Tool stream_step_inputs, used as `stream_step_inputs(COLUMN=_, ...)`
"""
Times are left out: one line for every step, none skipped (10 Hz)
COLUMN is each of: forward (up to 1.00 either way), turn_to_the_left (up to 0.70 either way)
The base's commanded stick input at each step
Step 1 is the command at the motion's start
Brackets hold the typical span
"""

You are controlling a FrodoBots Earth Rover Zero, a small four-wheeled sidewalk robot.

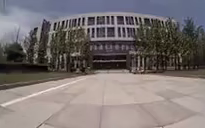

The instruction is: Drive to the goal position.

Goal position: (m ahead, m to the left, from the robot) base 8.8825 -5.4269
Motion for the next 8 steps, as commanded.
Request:
stream_step_inputs(forward=0.5, turn_to_the_left=0.01)
stream_step_inputs(forward=0.5, turn_to_the_left=0.01)
stream_step_inputs(forward=0.5, turn_to_the_left=0.01)
stream_step_inputs(forward=0.5, turn_to_the_left=0.01)
stream_step_inputs(forward=0.5, turn_to_the_left=0.01)
stream_step_inputs(forward=0.5, turn_to_the_left=0.01)
stream_step_inputs(forward=0.5, turn_to_the_left=0.01)
stream_step_inputs(forward=0.5, turn_to_the_left=0.01)
